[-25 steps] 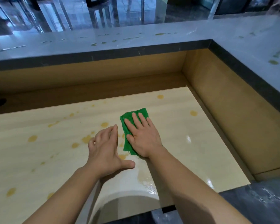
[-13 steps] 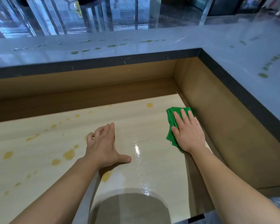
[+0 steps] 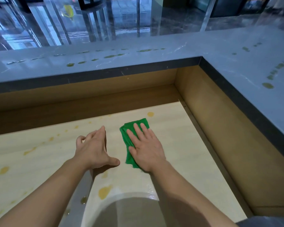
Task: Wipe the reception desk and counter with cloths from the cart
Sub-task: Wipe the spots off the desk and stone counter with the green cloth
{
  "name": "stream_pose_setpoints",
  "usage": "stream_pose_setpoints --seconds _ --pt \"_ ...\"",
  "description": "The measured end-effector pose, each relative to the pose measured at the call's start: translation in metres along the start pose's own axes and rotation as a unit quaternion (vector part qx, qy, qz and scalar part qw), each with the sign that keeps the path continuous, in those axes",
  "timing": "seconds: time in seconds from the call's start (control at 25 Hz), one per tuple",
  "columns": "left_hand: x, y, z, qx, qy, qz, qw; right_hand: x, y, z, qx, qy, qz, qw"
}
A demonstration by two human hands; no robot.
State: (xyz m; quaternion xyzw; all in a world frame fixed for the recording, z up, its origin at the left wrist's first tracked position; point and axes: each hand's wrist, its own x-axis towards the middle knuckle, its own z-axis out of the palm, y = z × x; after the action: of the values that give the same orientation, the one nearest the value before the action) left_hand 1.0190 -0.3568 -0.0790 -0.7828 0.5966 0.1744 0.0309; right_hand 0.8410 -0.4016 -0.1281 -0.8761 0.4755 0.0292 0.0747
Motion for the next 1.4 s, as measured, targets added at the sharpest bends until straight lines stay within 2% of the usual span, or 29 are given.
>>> stream_pose_setpoints --seconds 0.08,0.32,0.56,0.6,0.68,0.84,0.92,1.0,1.08,1.2,1.4 --pt "0.007 0.001 -0.005 0.002 -0.006 -0.002 1.0 -0.004 0.037 -0.003 -0.006 0.008 0.002 1.0" --pt "0.013 0.0 -0.005 0.034 -0.001 -0.001 0.999 -0.007 0.117 -0.008 -0.02 0.017 0.138 0.99" --pt "0.015 -0.007 0.003 0.025 0.016 0.002 1.0 0.043 0.088 -0.011 0.012 0.026 0.278 0.96" --pt "0.016 -0.007 0.005 0.028 0.013 0.0 1.0 0.056 0.077 -0.011 0.015 0.023 0.275 0.961" --pt "0.019 -0.008 0.007 0.043 0.007 -0.005 0.999 0.079 0.049 -0.012 0.005 0.025 0.215 0.976" --pt "0.025 -0.005 0.005 0.082 -0.022 -0.024 0.996 0.089 -0.011 -0.004 -0.025 0.008 0.009 1.0" --pt "0.028 0.001 0.002 0.101 -0.035 -0.027 0.994 0.082 -0.015 -0.004 -0.032 -0.007 -0.071 0.997" --pt "0.031 0.007 -0.002 0.123 -0.039 -0.013 0.991 0.078 0.0 -0.009 -0.018 -0.015 -0.105 0.994" --pt "0.034 0.013 -0.006 0.144 -0.056 -0.003 0.988 0.075 0.026 -0.013 0.003 -0.015 -0.087 0.996" --pt "0.04 0.018 -0.012 0.14 -0.065 -0.013 0.988 0.072 0.072 -0.019 0.008 -0.014 -0.005 1.0" --pt "0.045 0.015 -0.015 0.151 0.02 0.002 0.988 0.079 0.132 -0.03 -0.032 -0.022 0.093 0.995"
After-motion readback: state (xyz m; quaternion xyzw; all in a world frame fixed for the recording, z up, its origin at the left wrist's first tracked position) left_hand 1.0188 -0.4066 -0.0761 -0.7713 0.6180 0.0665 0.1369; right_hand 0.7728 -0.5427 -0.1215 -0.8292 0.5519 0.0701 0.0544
